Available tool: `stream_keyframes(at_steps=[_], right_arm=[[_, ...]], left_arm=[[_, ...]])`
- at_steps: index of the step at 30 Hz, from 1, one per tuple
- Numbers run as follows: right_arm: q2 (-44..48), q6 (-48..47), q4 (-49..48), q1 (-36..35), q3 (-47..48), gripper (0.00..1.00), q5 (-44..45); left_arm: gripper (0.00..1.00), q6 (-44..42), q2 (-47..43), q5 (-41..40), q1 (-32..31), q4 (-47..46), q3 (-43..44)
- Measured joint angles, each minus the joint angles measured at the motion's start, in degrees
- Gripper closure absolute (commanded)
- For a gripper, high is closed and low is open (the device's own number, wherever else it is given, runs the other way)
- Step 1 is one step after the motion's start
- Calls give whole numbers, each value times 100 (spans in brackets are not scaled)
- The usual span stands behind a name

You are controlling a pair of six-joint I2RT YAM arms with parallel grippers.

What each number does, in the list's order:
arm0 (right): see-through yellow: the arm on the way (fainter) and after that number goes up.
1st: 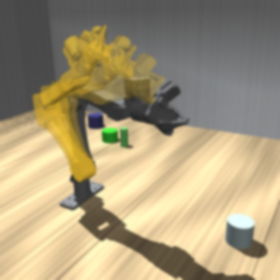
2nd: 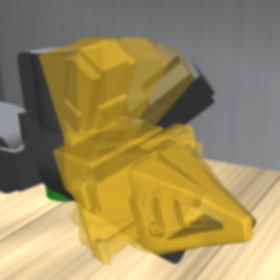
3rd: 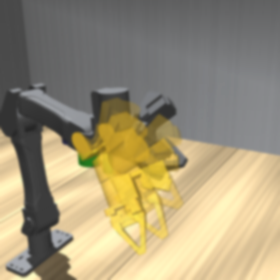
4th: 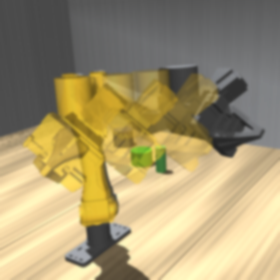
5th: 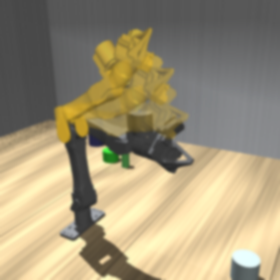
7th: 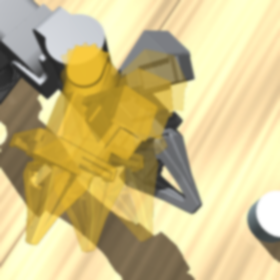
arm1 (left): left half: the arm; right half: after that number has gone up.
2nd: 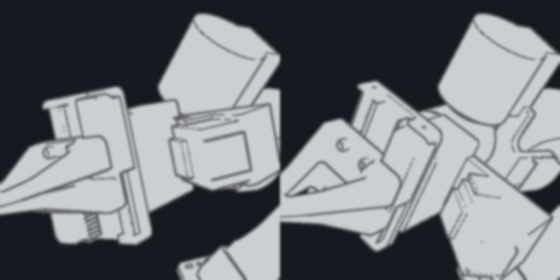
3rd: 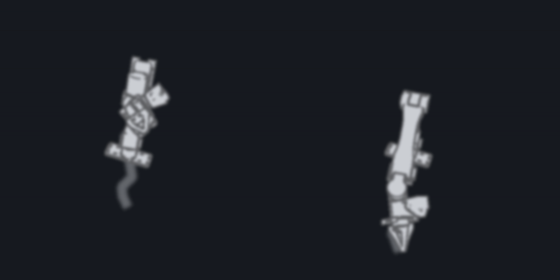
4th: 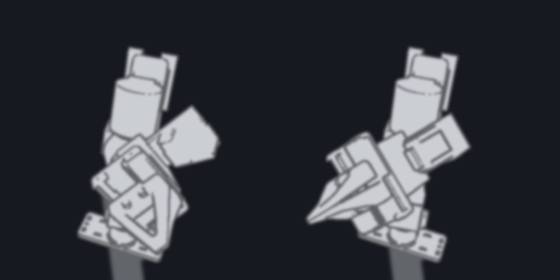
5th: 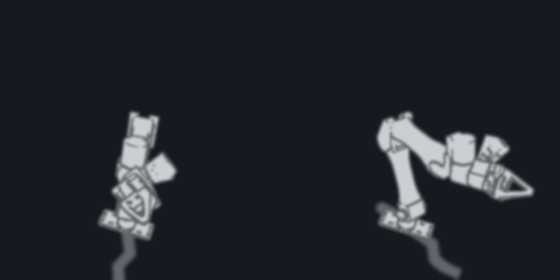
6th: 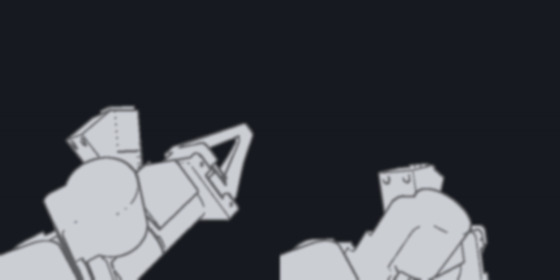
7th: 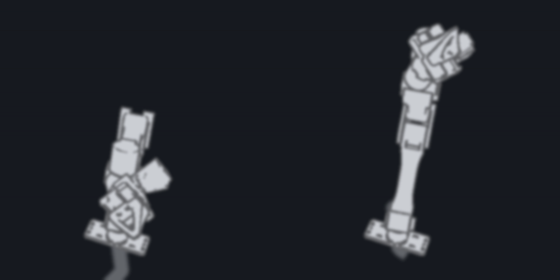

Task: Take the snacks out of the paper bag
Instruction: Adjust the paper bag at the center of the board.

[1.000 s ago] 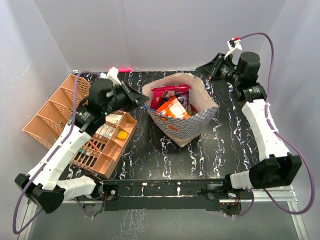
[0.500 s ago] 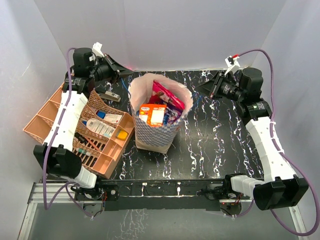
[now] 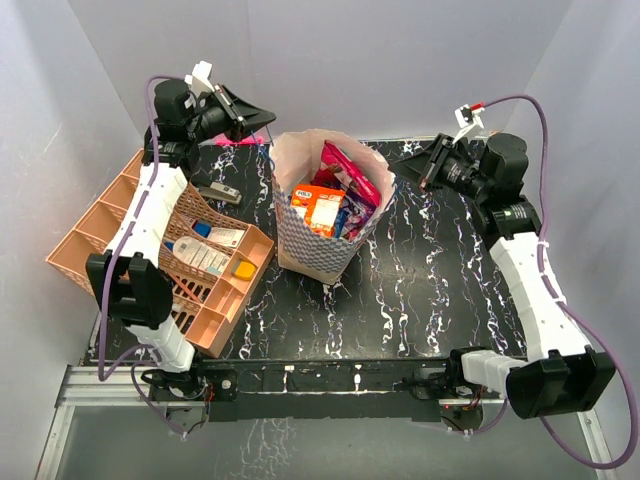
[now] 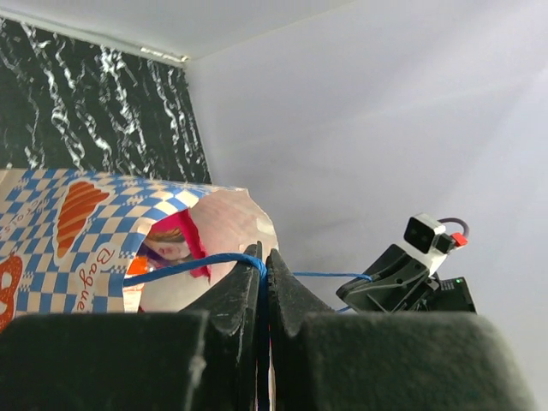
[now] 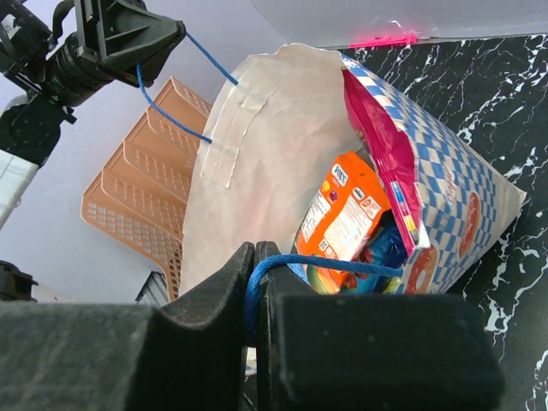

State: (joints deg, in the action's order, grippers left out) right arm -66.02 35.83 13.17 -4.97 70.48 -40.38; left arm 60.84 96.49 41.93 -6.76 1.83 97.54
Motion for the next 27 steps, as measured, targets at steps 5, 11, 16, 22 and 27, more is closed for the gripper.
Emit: stream_keyframes(at_steps=[5,11,16,22,27], right_arm=[[-448,146,-249,7,221,93,4],[-988,356,-570,-4,472,93,-7],[-1408,424,-737,-282,817,93,66],[-1941,479,-960,-968,1248,93,243],[-2009,481,-1139,-1416,1226,93,472]], left_arm=[[100,367,610,83,22,-520,492],[100,702,1502,129,243,-951,1373],[100,994,2382,254,404,-1237,2420],[100,1390,2787,308,704,-1626,2826],[100,1506,2787,483,1141,-1917,2846]])
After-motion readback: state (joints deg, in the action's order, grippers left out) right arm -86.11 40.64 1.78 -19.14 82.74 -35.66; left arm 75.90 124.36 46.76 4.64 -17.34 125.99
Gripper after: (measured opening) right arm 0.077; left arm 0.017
